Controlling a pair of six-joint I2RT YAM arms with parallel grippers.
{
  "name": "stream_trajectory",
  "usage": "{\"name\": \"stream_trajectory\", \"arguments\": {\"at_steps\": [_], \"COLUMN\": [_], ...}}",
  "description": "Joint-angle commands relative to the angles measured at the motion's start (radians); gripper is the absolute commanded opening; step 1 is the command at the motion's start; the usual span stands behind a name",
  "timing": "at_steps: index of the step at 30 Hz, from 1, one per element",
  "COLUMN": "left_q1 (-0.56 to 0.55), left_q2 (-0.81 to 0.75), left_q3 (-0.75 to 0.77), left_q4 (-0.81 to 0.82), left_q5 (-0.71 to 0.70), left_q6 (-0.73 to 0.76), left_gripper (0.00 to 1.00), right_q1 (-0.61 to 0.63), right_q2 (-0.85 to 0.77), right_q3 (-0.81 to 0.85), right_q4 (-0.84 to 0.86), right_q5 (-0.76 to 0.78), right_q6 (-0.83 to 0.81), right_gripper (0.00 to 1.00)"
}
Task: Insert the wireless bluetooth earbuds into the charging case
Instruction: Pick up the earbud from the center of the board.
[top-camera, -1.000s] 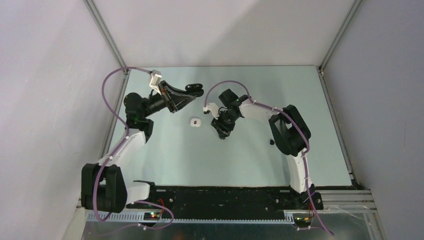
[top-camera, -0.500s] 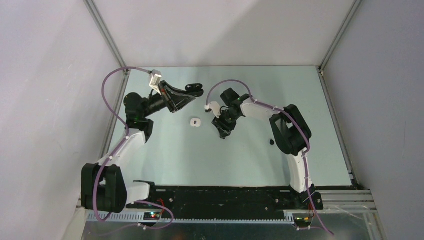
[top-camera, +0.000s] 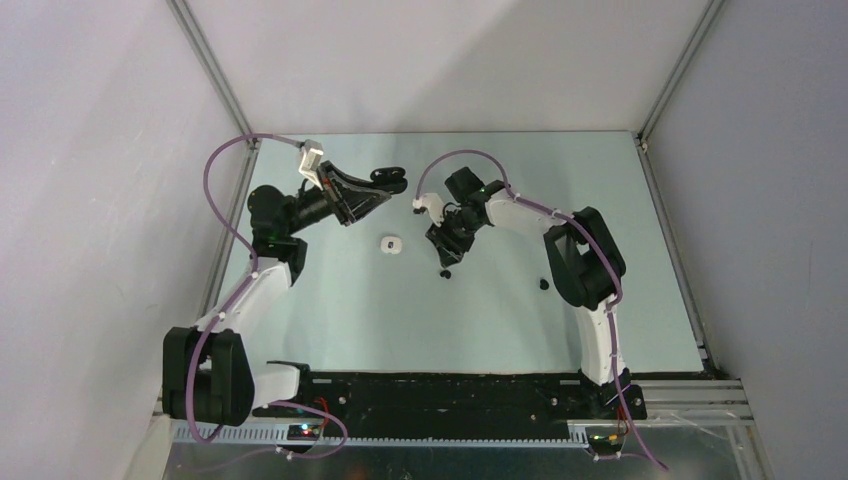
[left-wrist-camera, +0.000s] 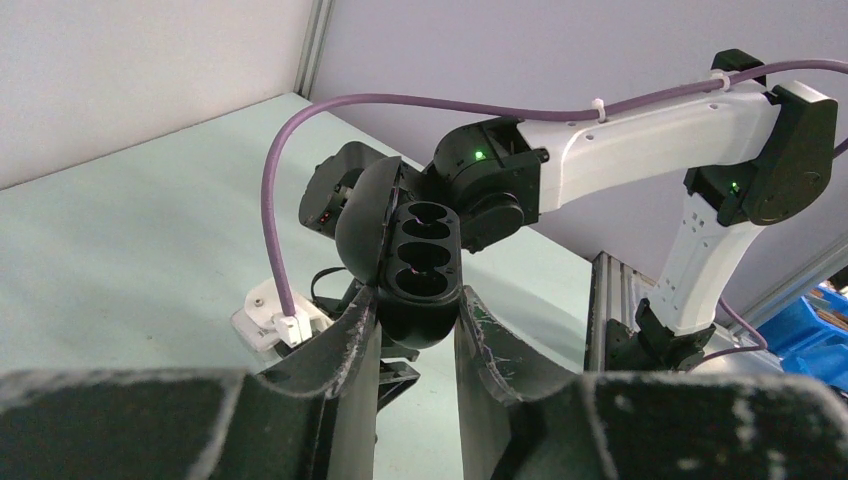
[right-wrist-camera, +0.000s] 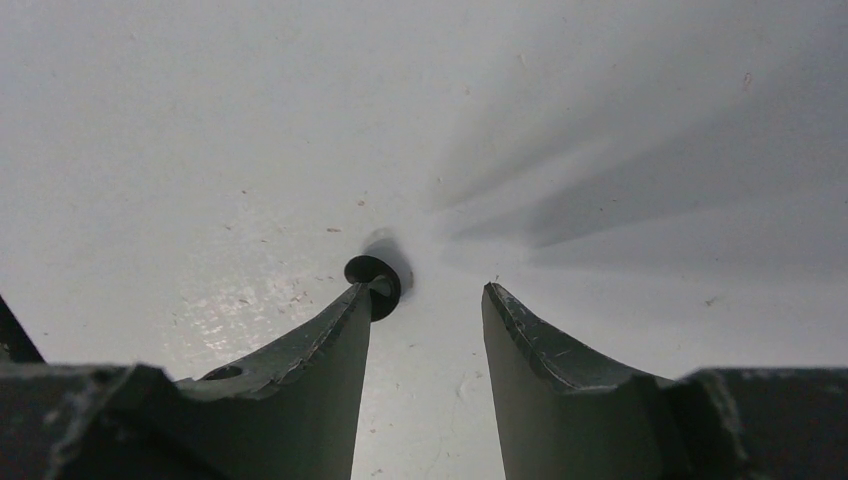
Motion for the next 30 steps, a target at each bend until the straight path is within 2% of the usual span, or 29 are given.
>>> {"name": "stream_trajectory", "arguments": {"at_steps": [1,30], "left_q1": [0.01,0.01], "left_q2": [-0.007,-0.02], "left_q3": [0.018,-0.008], "left_q4": [0.017,0.005], "left_q5": [-0.012,-0.026], "left_q6": [0.014,0.033], "left_gripper": [0.0,0.0], "right_q1": [0.005,0.052], "right_q2": [-0.024,-0.001], "right_q3": [0.015,-0.027], "right_q4": [-0.015,-0.044], "right_q5": [0.046,0.042], "right_q6": [-0.046,-0.05], "right_gripper": [0.5,0.49]}}
